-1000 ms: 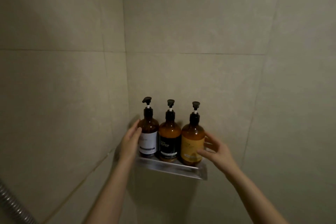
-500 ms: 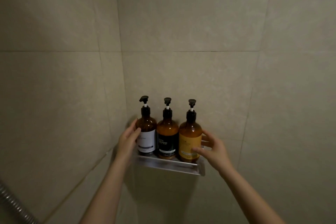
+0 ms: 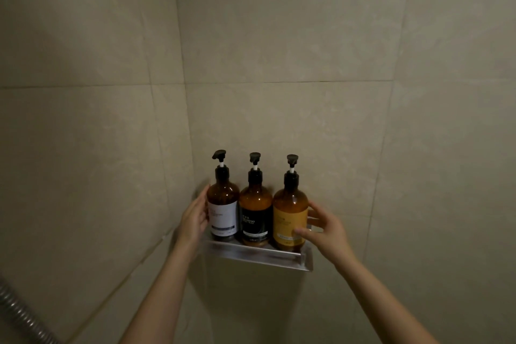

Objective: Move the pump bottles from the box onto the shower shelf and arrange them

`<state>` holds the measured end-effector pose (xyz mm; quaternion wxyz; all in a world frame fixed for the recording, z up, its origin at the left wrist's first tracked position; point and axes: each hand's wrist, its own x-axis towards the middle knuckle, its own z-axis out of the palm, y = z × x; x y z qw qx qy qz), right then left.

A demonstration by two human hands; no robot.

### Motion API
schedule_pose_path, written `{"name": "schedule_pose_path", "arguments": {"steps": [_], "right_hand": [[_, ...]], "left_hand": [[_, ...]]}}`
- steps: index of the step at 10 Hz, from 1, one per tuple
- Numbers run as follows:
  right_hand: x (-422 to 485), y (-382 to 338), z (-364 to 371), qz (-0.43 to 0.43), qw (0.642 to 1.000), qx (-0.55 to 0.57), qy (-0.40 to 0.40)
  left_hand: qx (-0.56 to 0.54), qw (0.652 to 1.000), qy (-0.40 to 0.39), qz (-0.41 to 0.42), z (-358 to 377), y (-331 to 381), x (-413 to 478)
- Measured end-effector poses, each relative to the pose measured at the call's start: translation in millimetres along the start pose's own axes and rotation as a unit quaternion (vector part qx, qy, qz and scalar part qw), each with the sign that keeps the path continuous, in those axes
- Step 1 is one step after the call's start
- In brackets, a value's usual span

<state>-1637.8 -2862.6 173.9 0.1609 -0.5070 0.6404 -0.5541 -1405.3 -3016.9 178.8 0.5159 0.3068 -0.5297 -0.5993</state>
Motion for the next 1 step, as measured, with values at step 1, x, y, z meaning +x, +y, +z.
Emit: {"name": "schedule_pose_path", "arguments": {"steps": [1], "right_hand": [[2.9, -3.7, -6.3, 0.000, 1.000, -0.010, -0.023]], "left_hand": [[0.035, 0.999, 0.009, 0.011, -2.7, 2.8, -1.1]]}}
